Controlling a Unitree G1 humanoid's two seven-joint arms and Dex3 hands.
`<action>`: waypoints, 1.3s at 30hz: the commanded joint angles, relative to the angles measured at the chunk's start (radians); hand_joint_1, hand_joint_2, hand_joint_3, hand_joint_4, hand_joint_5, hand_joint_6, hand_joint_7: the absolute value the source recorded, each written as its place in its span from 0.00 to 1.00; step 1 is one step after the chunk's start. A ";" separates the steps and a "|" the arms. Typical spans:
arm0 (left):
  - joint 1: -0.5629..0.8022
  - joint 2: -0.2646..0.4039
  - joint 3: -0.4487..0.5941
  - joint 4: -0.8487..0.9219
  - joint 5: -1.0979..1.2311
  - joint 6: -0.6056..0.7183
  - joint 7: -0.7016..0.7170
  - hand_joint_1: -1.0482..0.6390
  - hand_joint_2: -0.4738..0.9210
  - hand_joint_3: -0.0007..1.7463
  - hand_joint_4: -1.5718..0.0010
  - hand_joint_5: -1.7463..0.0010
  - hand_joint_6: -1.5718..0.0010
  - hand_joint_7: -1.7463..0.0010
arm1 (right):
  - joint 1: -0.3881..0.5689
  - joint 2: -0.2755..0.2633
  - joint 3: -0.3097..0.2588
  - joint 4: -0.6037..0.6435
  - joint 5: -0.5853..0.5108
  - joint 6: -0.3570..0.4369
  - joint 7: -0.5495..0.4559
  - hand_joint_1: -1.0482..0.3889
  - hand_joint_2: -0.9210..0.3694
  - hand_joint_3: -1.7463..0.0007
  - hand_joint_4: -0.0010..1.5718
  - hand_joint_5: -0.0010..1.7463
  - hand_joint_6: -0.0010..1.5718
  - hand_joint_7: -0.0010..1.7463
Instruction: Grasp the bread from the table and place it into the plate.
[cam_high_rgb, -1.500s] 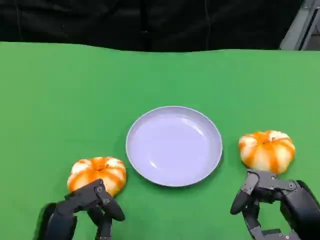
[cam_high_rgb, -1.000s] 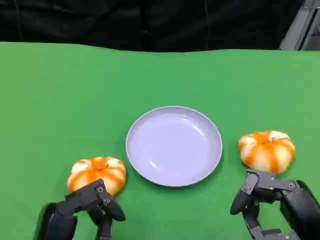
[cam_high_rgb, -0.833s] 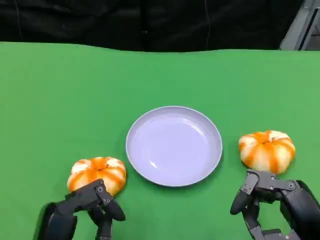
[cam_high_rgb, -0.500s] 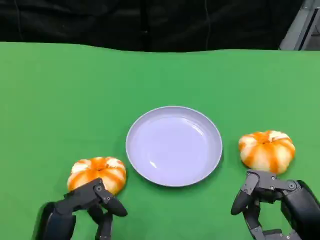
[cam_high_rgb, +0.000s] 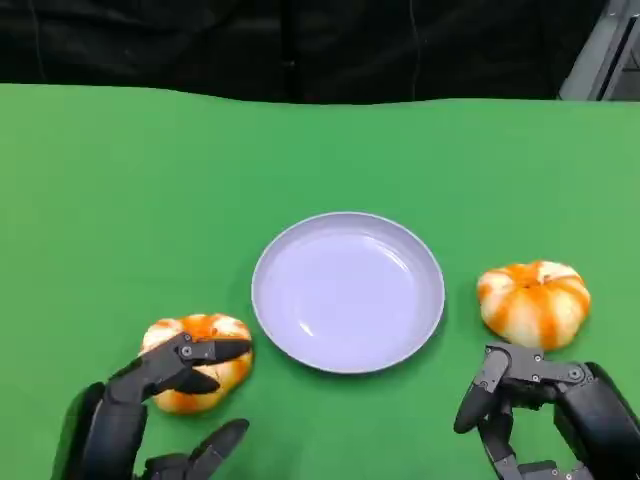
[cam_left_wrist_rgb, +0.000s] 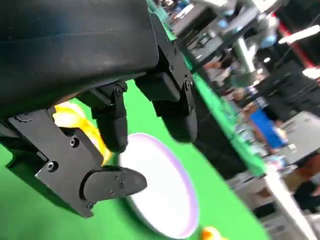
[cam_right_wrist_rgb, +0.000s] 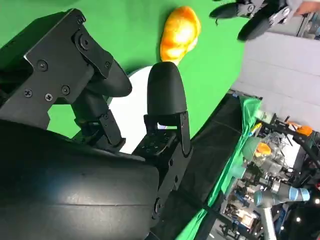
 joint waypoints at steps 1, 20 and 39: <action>0.000 0.028 -0.005 -0.075 0.075 0.159 -0.055 0.46 0.95 0.09 0.83 0.52 0.67 0.97 | 0.000 -0.002 -0.003 -0.022 0.006 0.010 -0.005 0.77 0.49 0.16 0.56 0.98 0.51 0.75; -0.214 0.125 -0.174 -0.053 0.563 0.621 -0.169 0.34 1.00 0.06 0.94 0.68 0.82 0.99 | -0.003 0.011 0.007 -0.026 0.009 0.028 -0.002 0.78 0.51 0.15 0.56 0.98 0.52 0.76; -0.474 0.128 -0.353 0.262 0.650 0.884 -0.326 0.29 1.00 0.08 0.85 0.74 0.77 0.99 | 0.008 0.013 0.012 -0.034 -0.003 0.024 -0.004 0.78 0.50 0.16 0.57 1.00 0.52 0.76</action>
